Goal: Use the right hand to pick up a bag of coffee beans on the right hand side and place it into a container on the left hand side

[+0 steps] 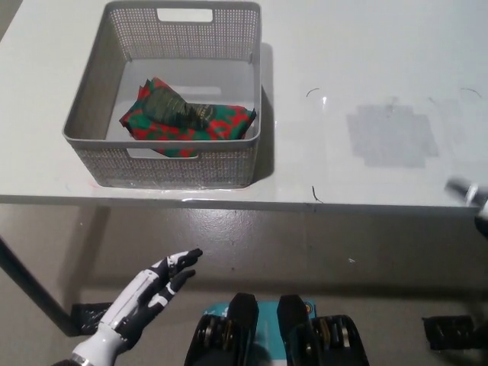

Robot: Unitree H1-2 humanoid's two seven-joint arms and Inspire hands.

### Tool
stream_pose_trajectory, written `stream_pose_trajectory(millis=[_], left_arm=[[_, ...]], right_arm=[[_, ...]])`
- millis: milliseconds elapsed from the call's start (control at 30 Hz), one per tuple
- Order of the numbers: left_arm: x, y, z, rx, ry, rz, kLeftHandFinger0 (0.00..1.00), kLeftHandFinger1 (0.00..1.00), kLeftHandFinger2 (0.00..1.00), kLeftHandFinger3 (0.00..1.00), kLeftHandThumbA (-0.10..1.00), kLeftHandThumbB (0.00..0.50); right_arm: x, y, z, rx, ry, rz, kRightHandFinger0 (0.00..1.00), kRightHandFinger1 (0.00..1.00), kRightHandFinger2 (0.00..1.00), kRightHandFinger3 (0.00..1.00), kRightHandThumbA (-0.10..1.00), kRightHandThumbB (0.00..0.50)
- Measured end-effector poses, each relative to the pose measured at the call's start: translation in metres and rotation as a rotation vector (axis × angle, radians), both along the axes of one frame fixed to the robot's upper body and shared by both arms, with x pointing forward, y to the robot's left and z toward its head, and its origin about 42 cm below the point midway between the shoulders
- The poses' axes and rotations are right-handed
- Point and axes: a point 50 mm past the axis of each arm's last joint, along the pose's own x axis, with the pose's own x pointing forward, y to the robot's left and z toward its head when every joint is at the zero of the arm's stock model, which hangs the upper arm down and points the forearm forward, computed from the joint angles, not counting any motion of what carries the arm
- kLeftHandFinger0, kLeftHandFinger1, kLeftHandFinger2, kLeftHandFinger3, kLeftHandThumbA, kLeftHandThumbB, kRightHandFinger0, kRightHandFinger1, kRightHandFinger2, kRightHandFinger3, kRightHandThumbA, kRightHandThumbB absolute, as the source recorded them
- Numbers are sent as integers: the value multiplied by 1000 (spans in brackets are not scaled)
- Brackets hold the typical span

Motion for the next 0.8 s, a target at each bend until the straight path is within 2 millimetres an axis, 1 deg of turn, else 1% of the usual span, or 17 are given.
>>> stream_pose_trajectory(millis=[33, 67, 100, 133, 167, 233, 267, 300, 367, 467, 533, 567, 600, 667, 733, 800], left_arm=[[1, 1, 1, -1, -3, 3, 1000, 1000, 1000, 1000, 791, 500], [3, 2, 1, -2, -4, 6, 1000, 1000, 1000, 1000, 790, 500], [4, 2, 2, -3, -4, 8, 1000, 1000, 1000, 1000, 788, 500], [5, 3, 2, -4, -3, 11, 1000, 1000, 1000, 1000, 784, 500], [6, 3, 1, -5, -2, 12, 1000, 1000, 1000, 1000, 774, 500], [6, 4, 0, -8, 5, 17, 1000, 1000, 1000, 1000, 783, 500], [6, 5, -1, -9, 8, 19, 1000, 1000, 1000, 1000, 785, 500], [6, 5, -1, -11, 11, 21, 1000, 1000, 1000, 1000, 780, 500], [7, 7, -1, -16, 12, 25, 1000, 1000, 1000, 1000, 774, 500], [10, 8, 2, -24, 4, 32, 1000, 1000, 1000, 1000, 778, 500], [13, 10, 4, -30, -3, 39, 1000, 1000, 1000, 1000, 776, 500], [14, 11, 5, -32, -5, 41, 1000, 1000, 1000, 1000, 773, 500], [14, 12, 5, -36, -4, 46, 1000, 1000, 1000, 1000, 773, 500], [15, 15, 4, -43, 0, 56, 1000, 1000, 1000, 1000, 765, 500], [16, 16, 3, -45, 5, 62, 1000, 1000, 1000, 1000, 766, 500], [16, 18, 2, -46, 7, 66, 1000, 1000, 1000, 1000, 770, 500]], right_arm=[[-6, 4, -11, 18, 24, 17, 1000, 1000, 1000, 1000, 1000, 282], [-12, 9, -21, 36, 47, 33, 1000, 1000, 1000, 1000, 1000, 284], [-15, 12, -27, 48, 56, 47, 1000, 1000, 1000, 1000, 1000, 285], [-21, 17, -37, 70, 78, 64, 1000, 1000, 1000, 1000, 1000, 280], [-23, 21, -43, 83, 89, 74, 1000, 1000, 1000, 1000, 1000, 288], [-31, 32, -65, 126, 139, 102, 1000, 1000, 1000, 1000, 1000, 276], [-33, 36, -75, 142, 164, 113, 1000, 1000, 1000, 1000, 1000, 292], [-36, 41, -85, 157, 193, 122, 1000, 1000, 1000, 1000, 1000, 280], [-40, 49, -105, 185, 240, 141, 1000, 1000, 1000, 1000, 1000, 269], [-46, 57, -129, 225, 296, 153, 1000, 1000, 1000, 1000, 1000, 263], [-50, 60, -141, 252, 324, 154, 1000, 1000, 1000, 1000, 1000, 255], [-51, 61, -146, 260, 333, 154, 1000, 1000, 1000, 1000, 1000, 241], [-54, 61, -152, 272, 347, 154, 1000, 1000, 1000, 1000, 1000, 252], [-56, 62, -161, 294, 363, 154, 1000, 1000, 1000, 1000, 1000, 253], [-57, 62, -167, 306, 374, 154, 1000, 1000, 1000, 1000, 1000, 230], [-58, 62, -172, 320, 382, 156, 1000, 1000, 1000, 1000, 1000, 234]])
